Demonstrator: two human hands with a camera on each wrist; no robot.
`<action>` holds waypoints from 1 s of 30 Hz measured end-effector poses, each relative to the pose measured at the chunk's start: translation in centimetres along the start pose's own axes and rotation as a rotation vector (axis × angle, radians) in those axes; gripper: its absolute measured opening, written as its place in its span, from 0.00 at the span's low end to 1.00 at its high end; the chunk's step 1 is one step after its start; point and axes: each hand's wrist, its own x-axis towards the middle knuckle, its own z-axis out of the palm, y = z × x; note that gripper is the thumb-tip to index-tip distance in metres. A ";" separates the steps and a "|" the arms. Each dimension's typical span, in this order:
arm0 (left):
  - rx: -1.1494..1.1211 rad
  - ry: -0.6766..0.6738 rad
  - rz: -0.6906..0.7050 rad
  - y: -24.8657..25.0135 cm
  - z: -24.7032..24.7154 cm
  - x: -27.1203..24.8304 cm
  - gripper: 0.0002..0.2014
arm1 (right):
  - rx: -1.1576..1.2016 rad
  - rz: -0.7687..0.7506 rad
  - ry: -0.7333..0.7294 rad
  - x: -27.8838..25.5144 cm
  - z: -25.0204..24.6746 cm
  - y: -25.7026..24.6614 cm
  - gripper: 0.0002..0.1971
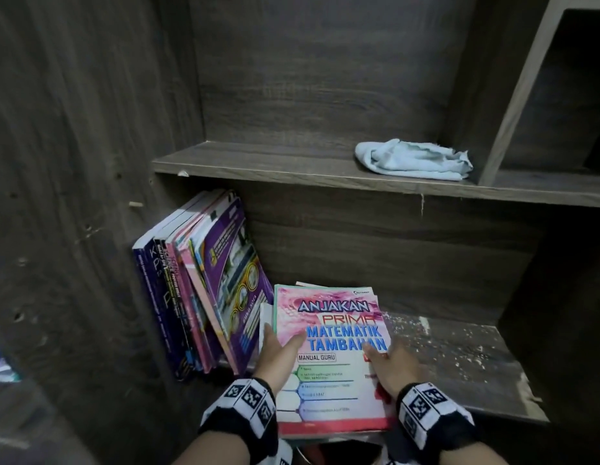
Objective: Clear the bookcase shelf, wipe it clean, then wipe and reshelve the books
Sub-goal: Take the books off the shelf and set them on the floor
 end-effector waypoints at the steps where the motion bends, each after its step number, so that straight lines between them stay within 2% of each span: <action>1: -0.026 -0.014 -0.002 0.0 0.0 -0.3 0.47 | -0.003 0.001 -0.010 0.0 0.0 0.1 0.27; 6: -0.015 -0.049 0.046 -0.1 0.1 -0.5 0.52 | 0.090 0.074 -0.049 -0.1 -0.7 1.4 0.24; 10: 0.026 -0.049 0.058 -0.5 0.0 -0.7 0.55 | 0.221 0.108 -0.026 -0.2 -1.0 2.8 0.23; 15: 0.090 -0.078 0.005 -0.1 0.0 -1.3 0.63 | 0.539 0.251 -0.305 -1.3 -1.3 2.6 0.29; 19: 0.039 -0.120 -0.036 0.4 -0.3 -1.8 0.55 | 0.552 0.240 -0.361 -2.2 -2.4 1.9 0.25; 25: 0.013 -0.116 -0.013 0.8 -0.2 -3.3 0.44 | 0.508 0.239 -0.407 -3.3 -3.2 1.8 0.27; 27: 0.022 -0.127 -0.002 1.0 -0.1 -3.3 0.44 | 0.516 0.203 -0.387 -3.2 -3.2 2.0 0.28; 30: 0.026 -0.134 0.007 1.5 0.2 -3.0 0.38 | 0.478 0.188 -0.250 -2.1 -2.8 2.9 0.32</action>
